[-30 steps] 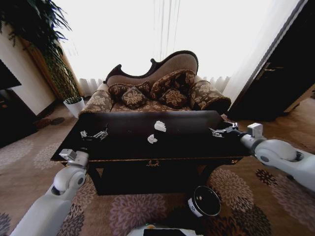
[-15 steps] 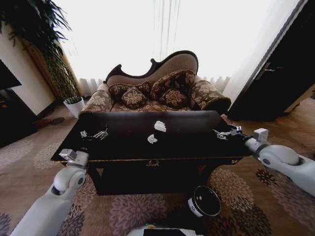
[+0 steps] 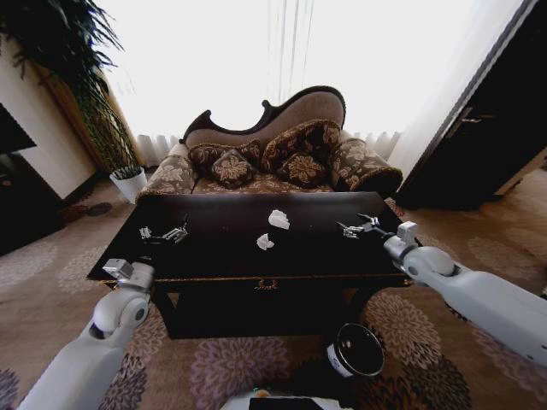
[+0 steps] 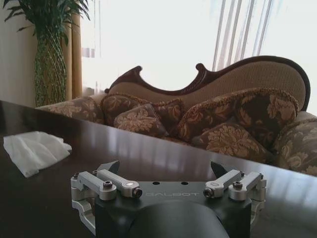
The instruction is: Move to the front of the table and place the trash on the table into the trash bin.
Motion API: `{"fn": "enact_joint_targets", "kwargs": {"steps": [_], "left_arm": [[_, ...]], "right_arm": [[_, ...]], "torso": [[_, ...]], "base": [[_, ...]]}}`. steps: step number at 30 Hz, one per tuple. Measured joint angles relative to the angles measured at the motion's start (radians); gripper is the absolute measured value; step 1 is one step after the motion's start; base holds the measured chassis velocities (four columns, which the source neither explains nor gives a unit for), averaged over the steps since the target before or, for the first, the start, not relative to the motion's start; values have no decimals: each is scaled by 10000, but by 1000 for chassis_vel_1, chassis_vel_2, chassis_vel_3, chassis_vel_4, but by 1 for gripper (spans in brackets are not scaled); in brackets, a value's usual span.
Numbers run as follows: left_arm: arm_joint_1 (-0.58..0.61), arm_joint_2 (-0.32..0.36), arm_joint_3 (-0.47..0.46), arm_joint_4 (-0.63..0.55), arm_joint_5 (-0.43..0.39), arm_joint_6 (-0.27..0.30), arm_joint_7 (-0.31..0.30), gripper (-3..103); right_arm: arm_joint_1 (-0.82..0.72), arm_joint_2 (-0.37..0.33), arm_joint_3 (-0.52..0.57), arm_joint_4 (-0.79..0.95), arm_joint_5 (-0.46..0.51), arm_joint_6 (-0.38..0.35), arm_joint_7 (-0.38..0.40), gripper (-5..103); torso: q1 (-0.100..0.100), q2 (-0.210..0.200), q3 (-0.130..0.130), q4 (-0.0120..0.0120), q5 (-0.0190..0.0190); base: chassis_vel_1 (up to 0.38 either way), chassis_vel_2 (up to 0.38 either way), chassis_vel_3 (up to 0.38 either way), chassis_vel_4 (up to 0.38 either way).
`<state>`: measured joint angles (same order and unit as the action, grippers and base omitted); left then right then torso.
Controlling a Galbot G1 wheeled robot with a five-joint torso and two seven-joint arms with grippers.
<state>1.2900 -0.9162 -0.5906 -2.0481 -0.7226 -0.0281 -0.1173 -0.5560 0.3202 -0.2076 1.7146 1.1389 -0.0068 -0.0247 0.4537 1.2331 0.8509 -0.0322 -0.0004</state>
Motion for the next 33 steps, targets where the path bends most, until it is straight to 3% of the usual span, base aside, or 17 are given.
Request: {"fn": "enact_joint_targets", "kwargs": {"steps": [7, 9, 10, 11, 15, 24, 33], "left_arm": [[0, 0, 0, 0, 0, 4, -1, 100], [0, 0, 0, 0, 0, 6, -5, 100], [0, 0, 1, -1, 0, 6, -5, 100], [0, 0, 1, -1, 0, 6, -5, 100], [0, 0, 0, 0, 0, 7, -11, 100], [0, 0, 0, 0, 0, 7, -11, 100], [0, 0, 0, 0, 0, 7, -9, 100]], "right_arm": [[1342, -129, -1209, 417, 243, -315, 161, 100], [2585, 212, -2400, 215, 255, -433, 280, 100], [3709, 595, -3492, -81, 305, -532, 383, 100], [3709, 595, -3492, -81, 305, -532, 383, 100], [6090, 1739, -5665, -529, 620, -892, 852, 100], [7133, 2504, -6935, -355, 632, -1087, 1335, 100], [6302, 2684, -6997, 279, 307, -1157, 1817, 100]], "torso": [[-1, 2, 0, -11, 3], [1, 1, 1, -5, 4], [1, 2, 0, 0, 0], [1, 2, 0, 0, 0], [3, 1, 1, 1, -3], [3, 2, 1, -2, 0], [2, 2, 1, -3, 1]], "base": [[0, 0, 0, 0], [0, 0, 0, 0], [0, 0, 0, 0], [0, 0, 0, 0], [0, 0, 0, 0], [0, 0, 0, 0], [0, 0, 0, 0]]}}
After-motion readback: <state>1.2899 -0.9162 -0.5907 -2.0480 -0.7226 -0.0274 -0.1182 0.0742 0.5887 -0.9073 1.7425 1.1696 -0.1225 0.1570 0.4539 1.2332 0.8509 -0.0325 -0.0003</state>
